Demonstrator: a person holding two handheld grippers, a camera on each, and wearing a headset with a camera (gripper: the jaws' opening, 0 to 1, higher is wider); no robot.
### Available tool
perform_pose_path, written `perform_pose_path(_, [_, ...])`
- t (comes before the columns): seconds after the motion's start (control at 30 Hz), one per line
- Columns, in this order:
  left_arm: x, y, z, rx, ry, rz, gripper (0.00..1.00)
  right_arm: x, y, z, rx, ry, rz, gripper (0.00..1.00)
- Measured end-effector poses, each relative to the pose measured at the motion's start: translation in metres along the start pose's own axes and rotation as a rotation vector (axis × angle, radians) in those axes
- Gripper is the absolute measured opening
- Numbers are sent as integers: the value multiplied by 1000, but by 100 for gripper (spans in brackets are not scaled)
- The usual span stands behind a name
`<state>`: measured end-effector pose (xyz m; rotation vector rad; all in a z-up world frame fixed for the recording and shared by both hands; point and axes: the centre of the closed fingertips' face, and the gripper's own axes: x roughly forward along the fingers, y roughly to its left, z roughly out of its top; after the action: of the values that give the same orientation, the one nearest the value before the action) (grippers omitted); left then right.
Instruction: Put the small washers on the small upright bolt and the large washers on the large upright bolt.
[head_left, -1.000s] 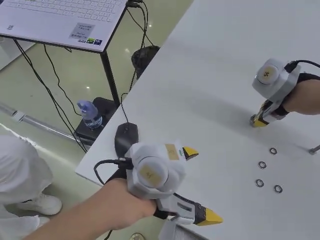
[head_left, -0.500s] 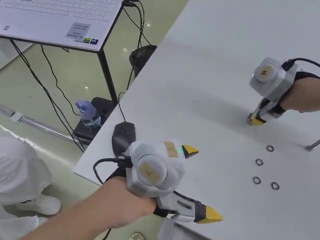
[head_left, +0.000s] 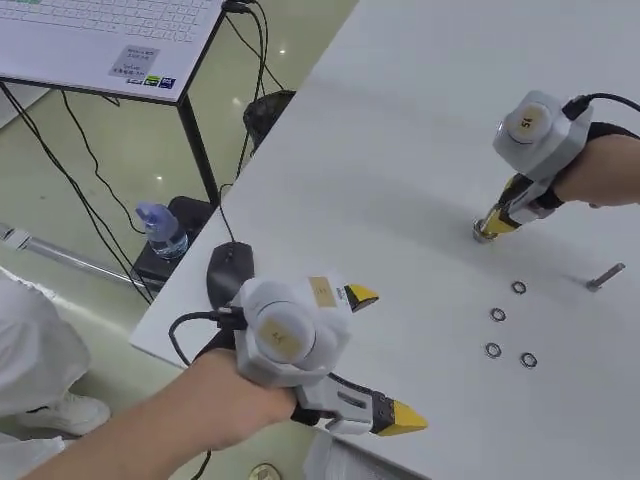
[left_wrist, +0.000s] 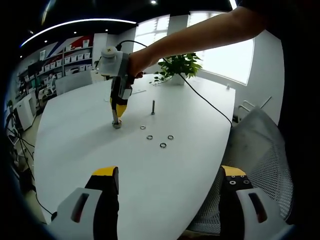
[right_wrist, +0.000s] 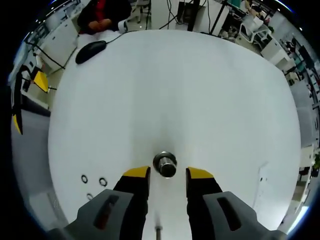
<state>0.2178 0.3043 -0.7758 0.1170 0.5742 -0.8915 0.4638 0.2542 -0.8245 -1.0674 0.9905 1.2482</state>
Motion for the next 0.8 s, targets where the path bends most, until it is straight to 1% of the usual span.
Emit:
perform_pose_path(0.03, [0,0,0,0,-1,1,82,3,-2,-3,-1,-3,-2,29])
perform_pose_path(0.1, [0,1,1,-1,-1,6,82,-3,-1,-7,-9,-9,-6,29])
perform_pose_path(0.23, [1,3,4,-8,-8,16,82,-15,1,-8,1,-39,-8,29])
perform_pose_path(0.33, [1,4,5,-9,-10,22,82,-19,2,-12,-5,-49,-12,29])
perform_pose_path(0.4, [2,4,6,-10,-8,24,82,-22,5,-16,-16,-53,-11,29])
perform_pose_path(0.5, [3,3,6,-8,-3,24,82,-21,6,-25,-24,-53,-10,30])
perform_pose_path(0.6, [4,3,9,-8,-10,27,81,-22,12,-31,-26,-58,-7,30])
perform_pose_path(0.73, [6,2,11,-10,-13,30,81,-22,17,-36,-33,-66,-14,32])
perform_pose_path(0.8, [6,2,12,-11,-18,30,81,-20,23,-38,-37,-74,-9,32])
